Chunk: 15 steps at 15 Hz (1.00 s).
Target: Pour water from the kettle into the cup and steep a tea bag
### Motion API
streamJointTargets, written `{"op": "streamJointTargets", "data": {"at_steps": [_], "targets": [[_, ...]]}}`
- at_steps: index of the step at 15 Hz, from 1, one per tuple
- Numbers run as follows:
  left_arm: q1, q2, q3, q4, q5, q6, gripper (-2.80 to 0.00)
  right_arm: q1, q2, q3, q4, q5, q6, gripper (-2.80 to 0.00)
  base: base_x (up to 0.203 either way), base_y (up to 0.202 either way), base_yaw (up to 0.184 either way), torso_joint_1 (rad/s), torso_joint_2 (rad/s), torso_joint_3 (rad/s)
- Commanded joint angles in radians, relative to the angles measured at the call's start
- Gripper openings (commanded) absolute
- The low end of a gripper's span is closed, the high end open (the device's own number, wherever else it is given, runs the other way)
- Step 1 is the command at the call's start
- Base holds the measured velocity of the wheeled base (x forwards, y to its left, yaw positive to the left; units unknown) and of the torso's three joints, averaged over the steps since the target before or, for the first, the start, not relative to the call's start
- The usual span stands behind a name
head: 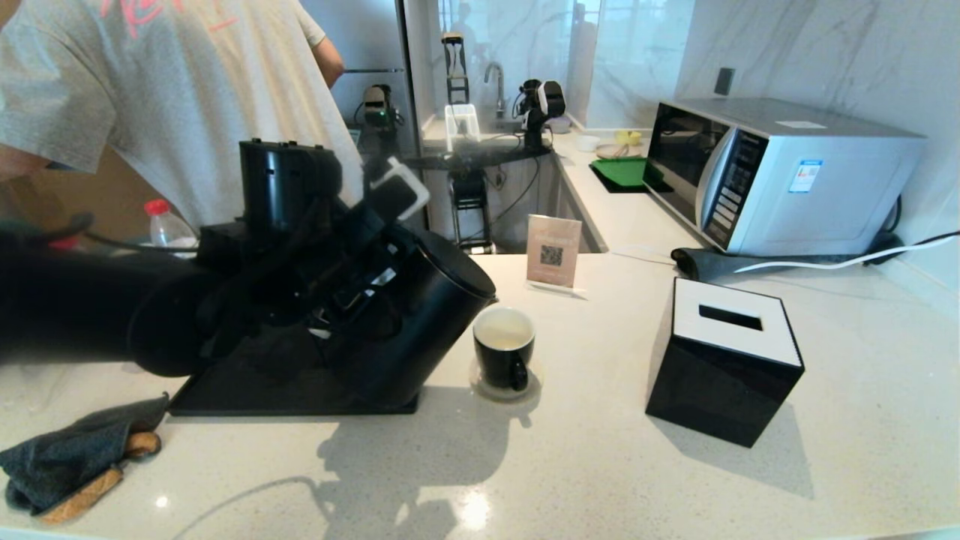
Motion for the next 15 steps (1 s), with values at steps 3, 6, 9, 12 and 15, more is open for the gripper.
{"op": "streamJointTargets", "data": {"at_steps": [3,6,9,12,15], "targets": [[-0.002,-0.014,0.001,-0.007,-0.001,-0.019,-2.8,0.0,0.001,0.0,0.0,-0.002,0.0,-2.8,0.0,0.0,0.0,0.0,0.0,0.0],[-0.002,-0.029,0.004,-0.009,-0.003,-0.096,-2.8,0.0,0.001,0.0,0.0,0.0,0.001,-2.8,0.0,0.0,0.0,0.0,0.0,0.0],[-0.001,-0.056,0.007,-0.009,-0.001,-0.153,-2.8,0.0,0.001,0.0,0.0,0.0,0.001,-2.8,0.0,0.0,0.0,0.0,0.0,0.0],[0.002,-0.105,0.027,-0.008,-0.001,-0.226,-2.8,0.0,0.001,0.0,0.0,0.0,0.0,-2.8,0.0,0.0,0.0,0.0,0.0,0.0],[0.024,-0.193,0.068,-0.008,0.002,-0.281,-2.8,0.0,0.001,0.0,0.0,0.0,-0.001,-2.8,0.0,0.0,0.0,0.0,0.0,0.0]]}}
